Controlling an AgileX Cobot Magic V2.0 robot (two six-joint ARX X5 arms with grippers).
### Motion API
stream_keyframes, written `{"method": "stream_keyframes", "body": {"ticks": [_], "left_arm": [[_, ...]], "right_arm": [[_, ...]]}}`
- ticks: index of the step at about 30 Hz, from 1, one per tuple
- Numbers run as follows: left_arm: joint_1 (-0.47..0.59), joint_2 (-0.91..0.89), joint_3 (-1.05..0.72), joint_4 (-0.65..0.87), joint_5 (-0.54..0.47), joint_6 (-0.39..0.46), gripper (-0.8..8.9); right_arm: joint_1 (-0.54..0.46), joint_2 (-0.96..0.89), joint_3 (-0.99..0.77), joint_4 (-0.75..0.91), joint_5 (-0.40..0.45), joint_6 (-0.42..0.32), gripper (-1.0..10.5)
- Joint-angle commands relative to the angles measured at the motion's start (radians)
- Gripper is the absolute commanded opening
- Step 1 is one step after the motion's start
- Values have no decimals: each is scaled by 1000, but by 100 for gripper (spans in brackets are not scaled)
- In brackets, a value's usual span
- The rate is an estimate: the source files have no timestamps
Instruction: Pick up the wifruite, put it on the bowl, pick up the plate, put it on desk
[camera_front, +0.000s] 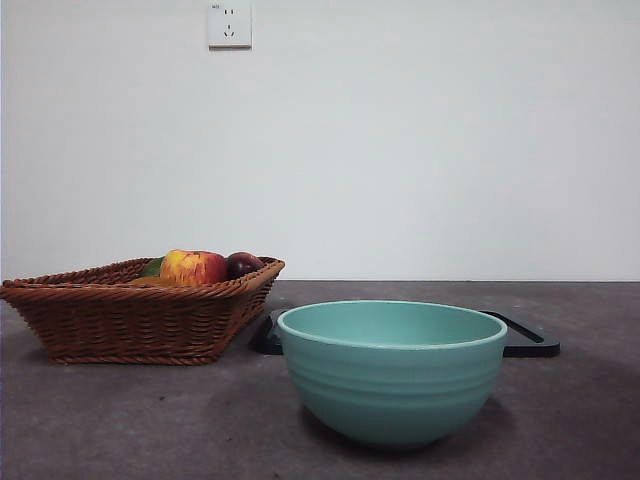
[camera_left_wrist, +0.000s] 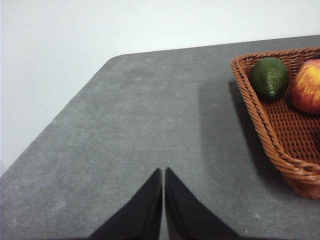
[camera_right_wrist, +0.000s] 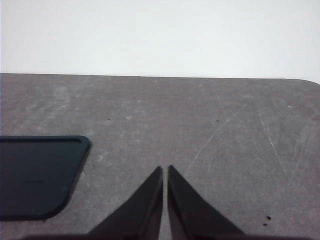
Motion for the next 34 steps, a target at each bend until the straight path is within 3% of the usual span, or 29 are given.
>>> {"method": "stream_keyframes", "body": {"ticks": [1,11,34], "left_arm": [[4,-2,-21,-7,0,-3,8],[4,-2,-21,-6,0,-3,8],[4,-2,-20,-6,0,-3,8]], "right_arm": [[-1,-18,-4,-12,8,-5,5],[-1,-58,-10,-164,23,-6,5],[0,-58,-10,-138,19,0,5]]}}
